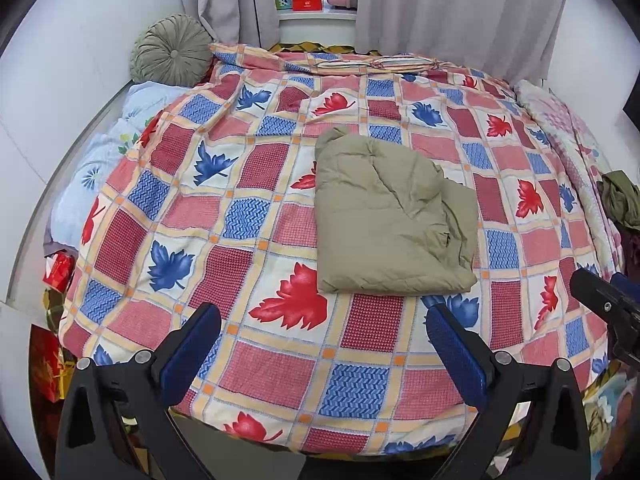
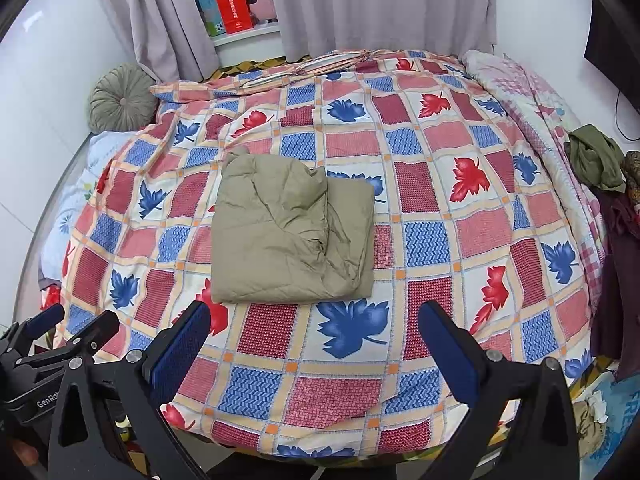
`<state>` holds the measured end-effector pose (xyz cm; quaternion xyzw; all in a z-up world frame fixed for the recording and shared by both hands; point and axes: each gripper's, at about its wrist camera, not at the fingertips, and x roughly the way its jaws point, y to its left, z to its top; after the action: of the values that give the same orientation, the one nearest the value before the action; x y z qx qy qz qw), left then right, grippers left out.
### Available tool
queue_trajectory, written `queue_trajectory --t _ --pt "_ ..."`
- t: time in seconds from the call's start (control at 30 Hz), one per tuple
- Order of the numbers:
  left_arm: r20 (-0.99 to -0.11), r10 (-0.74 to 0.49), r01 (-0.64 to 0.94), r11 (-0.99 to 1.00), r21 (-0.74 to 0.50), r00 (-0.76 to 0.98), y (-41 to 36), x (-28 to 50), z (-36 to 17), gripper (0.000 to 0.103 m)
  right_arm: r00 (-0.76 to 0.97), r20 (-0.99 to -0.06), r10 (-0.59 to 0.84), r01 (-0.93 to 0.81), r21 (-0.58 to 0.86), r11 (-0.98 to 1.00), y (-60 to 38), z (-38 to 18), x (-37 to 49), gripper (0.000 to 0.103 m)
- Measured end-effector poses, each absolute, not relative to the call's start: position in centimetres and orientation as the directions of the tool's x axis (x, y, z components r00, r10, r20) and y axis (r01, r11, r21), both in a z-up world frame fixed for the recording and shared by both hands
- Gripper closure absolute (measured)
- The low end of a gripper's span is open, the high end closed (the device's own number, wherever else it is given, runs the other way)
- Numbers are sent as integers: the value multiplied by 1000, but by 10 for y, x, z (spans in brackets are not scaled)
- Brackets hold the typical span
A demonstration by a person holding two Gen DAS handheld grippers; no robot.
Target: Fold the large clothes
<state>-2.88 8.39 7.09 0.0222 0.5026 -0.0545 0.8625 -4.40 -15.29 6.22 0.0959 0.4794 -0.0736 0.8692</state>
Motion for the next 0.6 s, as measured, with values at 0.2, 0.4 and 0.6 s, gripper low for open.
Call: queue_trajectory --t 0.2,0.4,0.6 --pt "-871 -70 119 993 -14 486 83 -28 71 0 529 -848 -36 220 96 971 -152 62 -44 0" --pt "-871 -68 118 993 -12 486 81 -29 71 0 529 -848 -37 221 95 971 -152 62 -44 0" --pt "-871 -65 117 993 -9 486 81 -26 71 0 529 -848 -37 220 95 971 -152 62 -44 0"
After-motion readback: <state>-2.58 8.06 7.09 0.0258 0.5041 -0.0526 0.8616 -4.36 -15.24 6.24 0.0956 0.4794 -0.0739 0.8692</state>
